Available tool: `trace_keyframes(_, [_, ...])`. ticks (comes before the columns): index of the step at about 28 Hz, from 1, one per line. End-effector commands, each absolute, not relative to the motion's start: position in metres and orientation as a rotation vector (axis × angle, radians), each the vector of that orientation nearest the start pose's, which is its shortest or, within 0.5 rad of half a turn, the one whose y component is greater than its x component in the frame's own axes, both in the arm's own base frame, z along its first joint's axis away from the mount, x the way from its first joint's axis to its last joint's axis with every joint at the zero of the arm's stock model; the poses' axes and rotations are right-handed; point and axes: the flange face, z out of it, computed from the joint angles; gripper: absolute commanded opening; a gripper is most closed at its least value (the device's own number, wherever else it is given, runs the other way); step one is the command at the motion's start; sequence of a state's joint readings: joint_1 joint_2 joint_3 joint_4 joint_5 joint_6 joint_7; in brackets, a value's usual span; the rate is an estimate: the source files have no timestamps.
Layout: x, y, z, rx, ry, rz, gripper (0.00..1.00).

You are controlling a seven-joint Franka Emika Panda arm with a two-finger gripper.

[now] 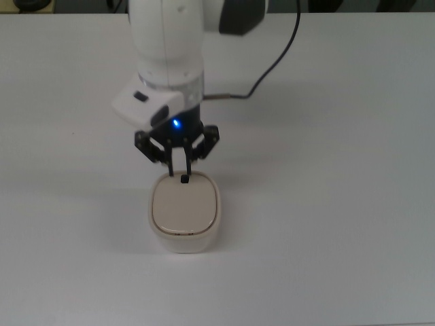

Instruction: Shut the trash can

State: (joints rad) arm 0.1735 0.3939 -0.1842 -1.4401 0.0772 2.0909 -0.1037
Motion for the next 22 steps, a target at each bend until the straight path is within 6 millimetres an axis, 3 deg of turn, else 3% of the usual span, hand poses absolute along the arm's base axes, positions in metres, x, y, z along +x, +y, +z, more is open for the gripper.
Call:
trace_keyframes(1, [0.663, -0.009, 0.545, -3.118, -0.055, -0.303, 1.0])
trace_keyframes(6, [0.638, -0.031, 0.578, -3.139, -0.012, -0.212, 1.0])
trace_keyframes(13, [0.609, -0.057, 0.605, -3.149, 0.052, -0.008, 1.0])
trace_keyframes(17, [0.595, -0.073, 0.614, -3.143, 0.087, 0.039, 1.0])
trace_keyframes(22, [0.592, -0.076, 0.612, -3.15, 0.072, 0.078, 1.0])
